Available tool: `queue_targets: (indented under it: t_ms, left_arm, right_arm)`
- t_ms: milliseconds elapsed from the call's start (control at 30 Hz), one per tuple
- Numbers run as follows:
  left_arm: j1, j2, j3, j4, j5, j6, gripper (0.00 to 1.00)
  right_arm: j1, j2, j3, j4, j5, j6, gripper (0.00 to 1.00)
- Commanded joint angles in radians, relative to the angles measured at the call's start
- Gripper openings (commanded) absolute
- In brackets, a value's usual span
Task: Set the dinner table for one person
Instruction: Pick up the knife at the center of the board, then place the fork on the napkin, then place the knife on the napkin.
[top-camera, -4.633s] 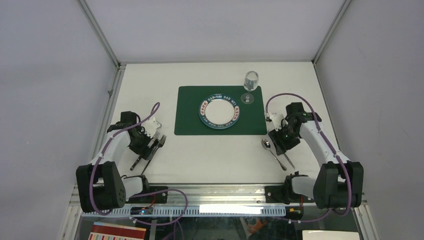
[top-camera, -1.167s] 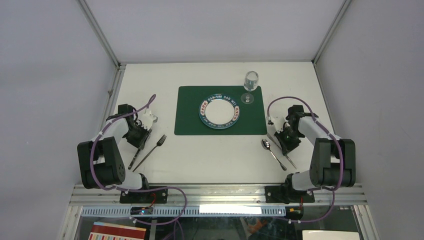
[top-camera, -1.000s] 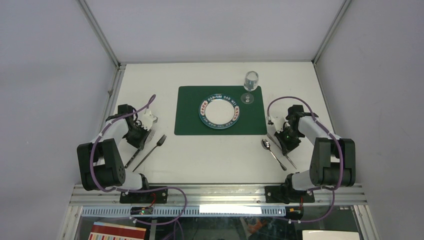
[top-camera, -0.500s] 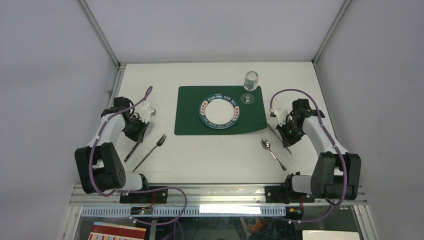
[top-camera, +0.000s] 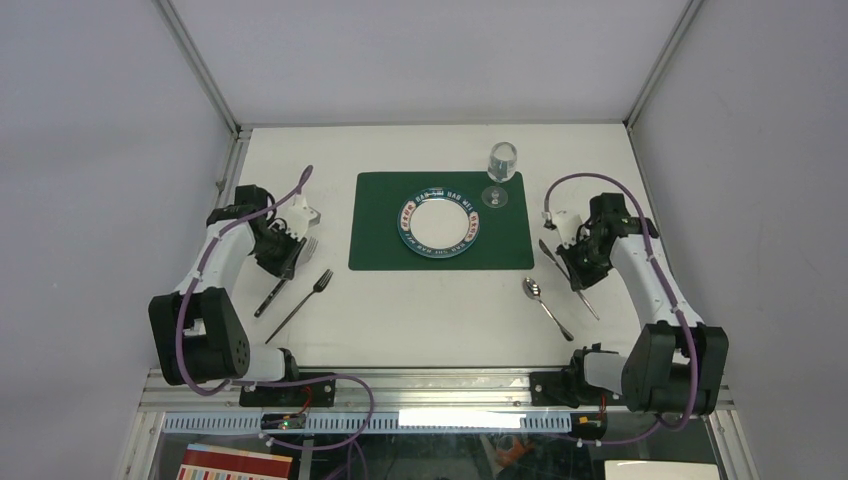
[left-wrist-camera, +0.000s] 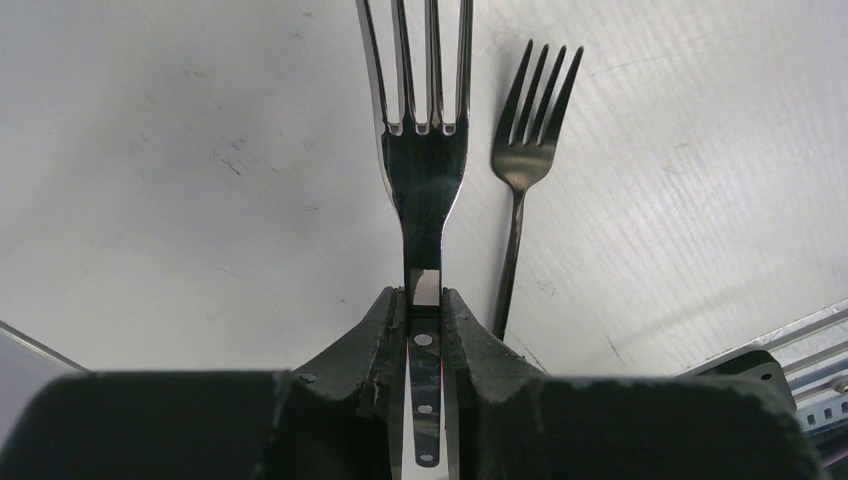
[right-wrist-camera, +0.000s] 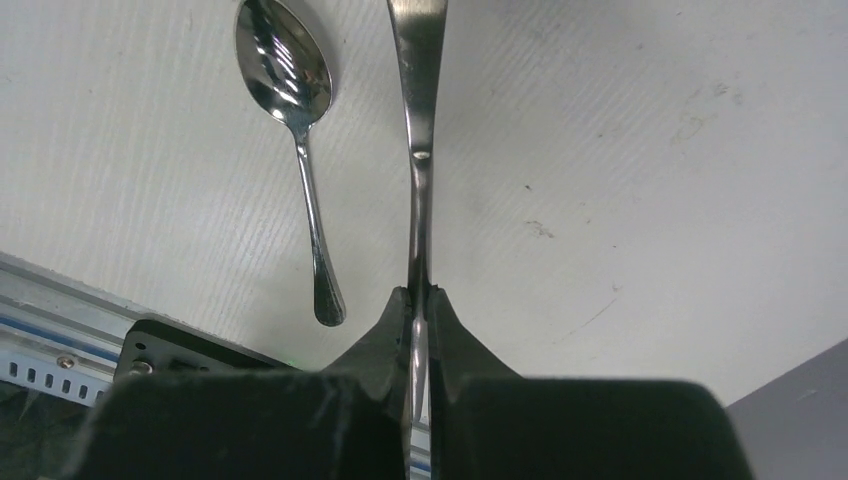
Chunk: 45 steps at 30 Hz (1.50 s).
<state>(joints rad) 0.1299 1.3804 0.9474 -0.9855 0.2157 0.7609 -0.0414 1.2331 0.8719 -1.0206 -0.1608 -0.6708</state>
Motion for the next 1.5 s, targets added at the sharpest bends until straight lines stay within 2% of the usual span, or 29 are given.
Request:
queue_targets:
  t_ms: [0,300,700,1000,1467]
  left_arm:
    - [-0.038,0.001,0.075,0.001,0.049,-0.037,0.0]
    - [-0.141,0.146,0.209,0.042,0.057,-0.124,0.0]
    - [-0.272,0.401,0.43,0.145,0.023,-0.246,0.0]
    - [-0.326,0.5,0.494,0.198,0.002,-0.291,0.0]
    - [-0.399,0.583,0.595,0.195,-0.04,-0.307,0.0]
  right_arm:
    - [-0.005,-0.028,0.106,-0.033,-0.05,0.018,0.0]
    - [0.016,0.184,0.23,0.018,-0.116,0.057,0.0]
    - [0.14,0.32,0.288,0.129,-0.066,0.13,0.0]
    - [0.189,0.402,0.313,0.224,-0.034,0.159,0.0]
    - [0.273,0.501,0.422,0.253,0.02,0.205,0.0]
